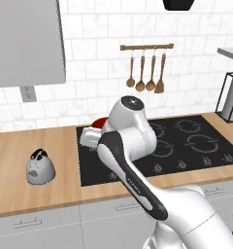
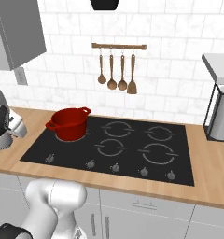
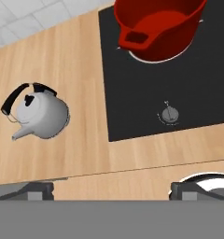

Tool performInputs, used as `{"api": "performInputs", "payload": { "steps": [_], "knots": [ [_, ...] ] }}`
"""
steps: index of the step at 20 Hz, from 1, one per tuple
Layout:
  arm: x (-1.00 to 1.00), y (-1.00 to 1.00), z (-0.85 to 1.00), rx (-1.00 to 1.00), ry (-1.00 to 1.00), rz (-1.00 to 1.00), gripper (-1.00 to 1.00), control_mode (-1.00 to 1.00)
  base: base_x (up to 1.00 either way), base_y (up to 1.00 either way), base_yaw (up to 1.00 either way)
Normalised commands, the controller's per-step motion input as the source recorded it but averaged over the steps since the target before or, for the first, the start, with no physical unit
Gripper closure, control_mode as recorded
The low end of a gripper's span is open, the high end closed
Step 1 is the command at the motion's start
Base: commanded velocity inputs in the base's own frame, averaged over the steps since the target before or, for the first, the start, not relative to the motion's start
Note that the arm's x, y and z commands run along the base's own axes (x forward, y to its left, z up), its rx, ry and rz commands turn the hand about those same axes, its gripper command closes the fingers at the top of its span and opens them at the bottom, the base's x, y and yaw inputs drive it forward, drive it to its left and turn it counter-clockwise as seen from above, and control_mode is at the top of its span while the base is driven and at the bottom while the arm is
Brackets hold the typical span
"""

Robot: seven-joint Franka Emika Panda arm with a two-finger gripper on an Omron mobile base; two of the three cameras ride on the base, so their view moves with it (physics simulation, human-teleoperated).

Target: Pick the kettle from the counter and place it on a stove burner. Then turn the burner on.

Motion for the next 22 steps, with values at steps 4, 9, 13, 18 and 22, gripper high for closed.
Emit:
{"api": "performInputs", "payload": {
  "steps": [4,9,13,18,22],
  "knots": [
    [0.00,0.59,-0.03,0.05,0.00,-0.01,-1.00,-1.00,0.00,0.00,0.00],
    [0.00,0.60,-0.17,0.02,0.00,0.00,-1.00,-1.00,0.00,0.00,0.00],
    [0.00,0.57,-0.16,0.00,0.00,0.00,-1.00,-1.00,0.00,0.00,0.00],
    [0.01,0.57,-0.04,0.00,0.00,0.00,-1.00,-1.00,0.00,0.00,0.00],
    [0.05,0.50,0.00,0.00,0.00,0.00,-1.00,-1.00,0.00,0.00,0.00]
  ]
}}
